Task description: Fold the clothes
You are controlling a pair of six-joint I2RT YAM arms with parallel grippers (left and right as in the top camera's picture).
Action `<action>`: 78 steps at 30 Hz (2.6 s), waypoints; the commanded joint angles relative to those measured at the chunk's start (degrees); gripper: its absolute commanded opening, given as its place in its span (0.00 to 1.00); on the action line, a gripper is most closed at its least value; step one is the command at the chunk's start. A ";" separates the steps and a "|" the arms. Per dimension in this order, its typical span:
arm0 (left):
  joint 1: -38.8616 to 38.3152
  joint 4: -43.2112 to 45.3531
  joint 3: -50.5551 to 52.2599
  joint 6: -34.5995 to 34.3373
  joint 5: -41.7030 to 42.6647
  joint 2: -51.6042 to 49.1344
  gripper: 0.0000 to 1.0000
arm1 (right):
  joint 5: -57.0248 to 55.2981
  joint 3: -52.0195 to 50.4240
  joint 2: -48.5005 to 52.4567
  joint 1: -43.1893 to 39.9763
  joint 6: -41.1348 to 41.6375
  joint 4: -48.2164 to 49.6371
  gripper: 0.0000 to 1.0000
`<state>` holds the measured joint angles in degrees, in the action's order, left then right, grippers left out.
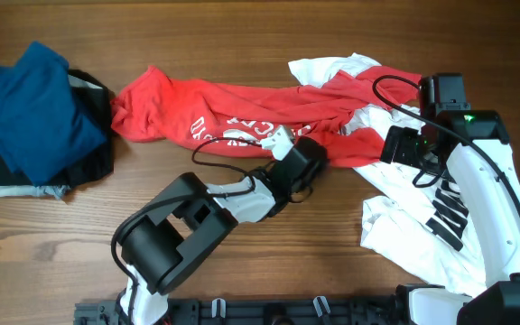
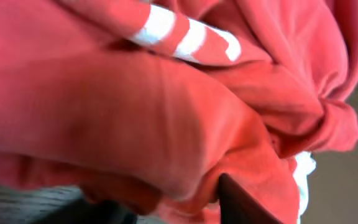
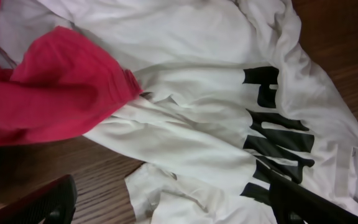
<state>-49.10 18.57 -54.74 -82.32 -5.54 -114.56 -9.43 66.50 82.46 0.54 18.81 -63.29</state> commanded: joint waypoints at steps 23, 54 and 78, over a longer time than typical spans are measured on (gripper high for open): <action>19.67 -68.11 2.64 22.08 -9.18 34.29 0.04 | 16.28 -0.26 4.11 -5.05 -14.56 3.06 0.88; 32.13 -76.02 2.67 22.14 -8.66 39.93 0.04 | 8.13 17.11 33.35 -29.70 4.37 17.51 0.08; 32.13 -76.48 2.67 22.16 -8.66 39.93 0.04 | 28.41 4.00 31.45 9.01 -20.74 21.42 0.11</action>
<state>-17.45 -57.69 -52.31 -60.66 -12.60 -75.09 23.27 74.94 114.93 6.63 -5.78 -47.48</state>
